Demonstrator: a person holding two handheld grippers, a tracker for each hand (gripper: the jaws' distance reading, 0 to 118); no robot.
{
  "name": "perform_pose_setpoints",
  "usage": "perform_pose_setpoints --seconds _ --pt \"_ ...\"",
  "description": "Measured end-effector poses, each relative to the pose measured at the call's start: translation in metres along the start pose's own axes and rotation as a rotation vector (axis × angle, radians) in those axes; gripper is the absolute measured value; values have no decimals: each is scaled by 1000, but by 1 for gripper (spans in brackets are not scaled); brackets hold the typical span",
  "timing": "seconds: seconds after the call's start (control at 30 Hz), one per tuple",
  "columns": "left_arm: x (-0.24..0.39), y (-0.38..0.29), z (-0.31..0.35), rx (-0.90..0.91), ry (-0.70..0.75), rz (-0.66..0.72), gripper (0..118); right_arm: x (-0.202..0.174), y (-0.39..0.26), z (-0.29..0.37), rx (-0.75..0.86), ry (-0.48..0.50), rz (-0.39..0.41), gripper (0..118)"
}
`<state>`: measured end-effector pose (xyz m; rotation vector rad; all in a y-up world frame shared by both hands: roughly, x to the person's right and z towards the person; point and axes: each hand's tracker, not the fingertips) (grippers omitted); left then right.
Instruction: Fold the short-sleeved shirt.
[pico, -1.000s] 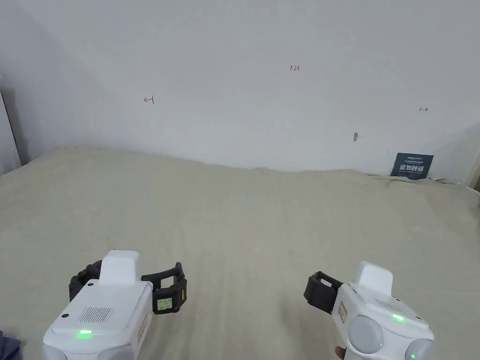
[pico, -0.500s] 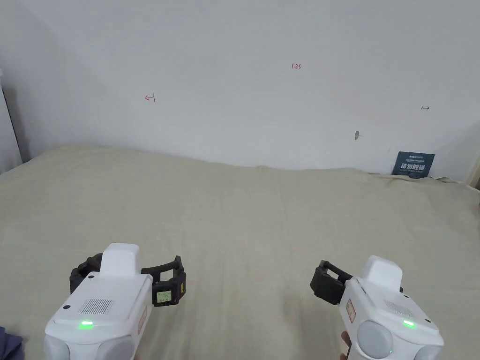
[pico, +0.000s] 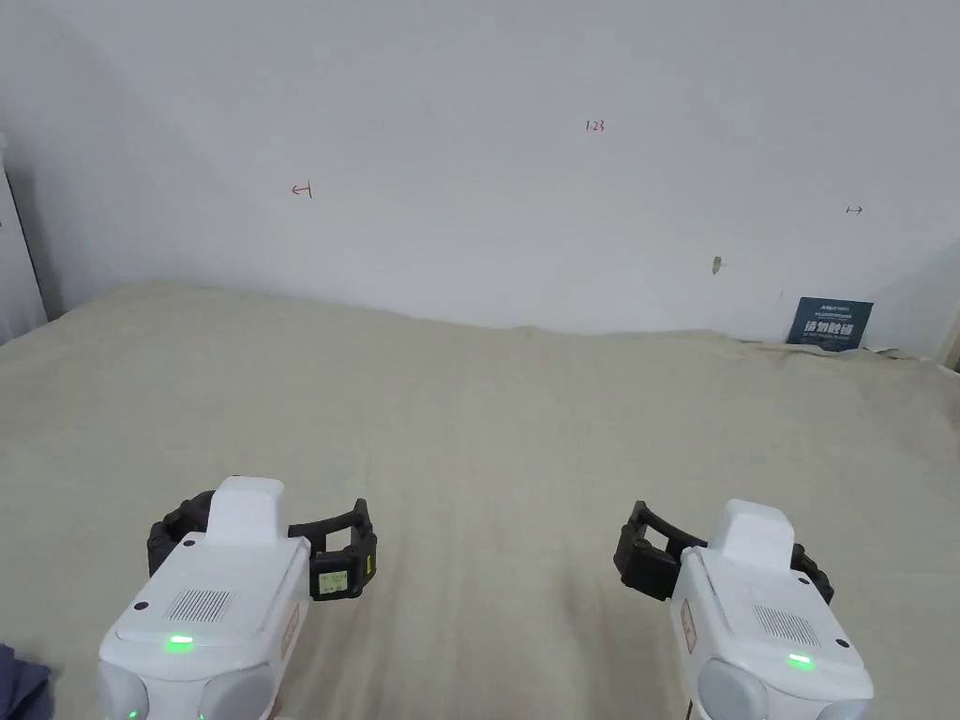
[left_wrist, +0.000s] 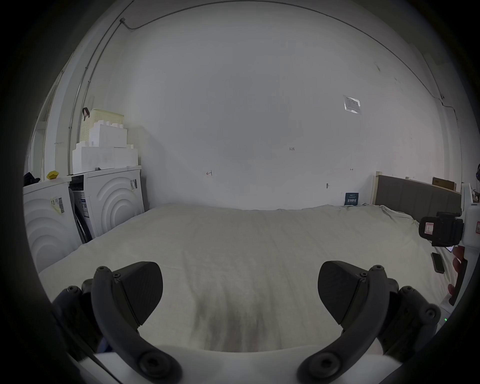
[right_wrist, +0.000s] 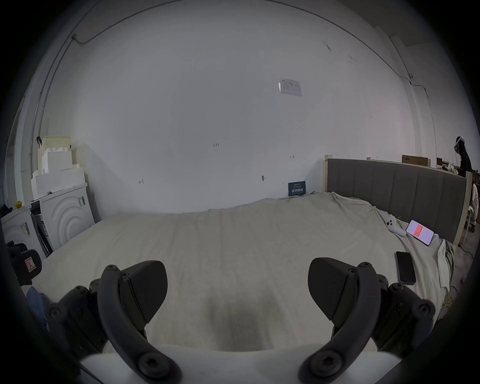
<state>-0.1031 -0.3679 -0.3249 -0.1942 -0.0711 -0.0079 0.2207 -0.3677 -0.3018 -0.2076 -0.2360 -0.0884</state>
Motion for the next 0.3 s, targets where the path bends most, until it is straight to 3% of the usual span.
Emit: perform_pose_setpoints --seconds 0.3 --pt "-2 -1 0 23 -1 1 118 0 -3 3 40 34 49 111"
